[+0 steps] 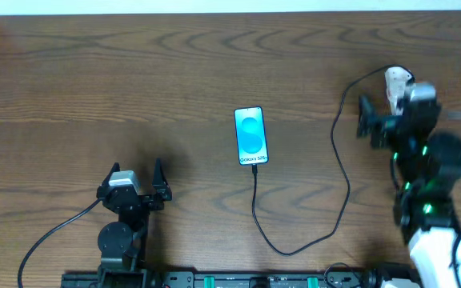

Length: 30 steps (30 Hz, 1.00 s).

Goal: Plug charger to phone and switch on socket

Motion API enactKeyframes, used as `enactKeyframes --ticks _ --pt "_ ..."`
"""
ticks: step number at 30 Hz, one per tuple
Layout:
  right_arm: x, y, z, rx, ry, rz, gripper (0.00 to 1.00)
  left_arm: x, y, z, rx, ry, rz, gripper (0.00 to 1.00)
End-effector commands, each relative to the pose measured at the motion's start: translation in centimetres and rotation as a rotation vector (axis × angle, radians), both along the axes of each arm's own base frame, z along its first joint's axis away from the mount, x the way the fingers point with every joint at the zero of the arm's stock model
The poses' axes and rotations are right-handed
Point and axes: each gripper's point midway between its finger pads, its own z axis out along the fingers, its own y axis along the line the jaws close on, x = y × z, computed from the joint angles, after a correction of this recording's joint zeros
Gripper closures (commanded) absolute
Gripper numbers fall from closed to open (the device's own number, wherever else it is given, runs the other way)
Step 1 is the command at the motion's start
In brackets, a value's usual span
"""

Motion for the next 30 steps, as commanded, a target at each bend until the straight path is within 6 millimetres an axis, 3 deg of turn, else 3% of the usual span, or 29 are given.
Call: enactKeyframes --ticks 1,14,23,25,30 --pt "-2.0 -0.5 -2.5 -0.006 -0.003 -0.04 0.01 -0.1 0.3 -1.8 0.003 0.051 0.013 0.1" --pt "-7.6 -0.7 -8.3 -0.012 -0.038 -0.073 0.01 -0.1 0.3 -1.8 0.003 0.051 0.013 0.09" --pt "-9.8 -1.7 -7.8 -0.021 -0.067 -0.135 0.01 -0.1 0.3 -1.8 0.003 0.051 0.013 0.1" --pt "-9.8 -2.0 -6.6 -0.023 -0.115 -0.151 0.01 -0.1 0.3 -1.8 0.003 0.05 0.013 0.09" --pt "-9.9 -2.0 -7.3 -0.023 -0.089 -0.153 0.01 -0.1 0.3 -1.8 0.003 0.05 0.013 0.1"
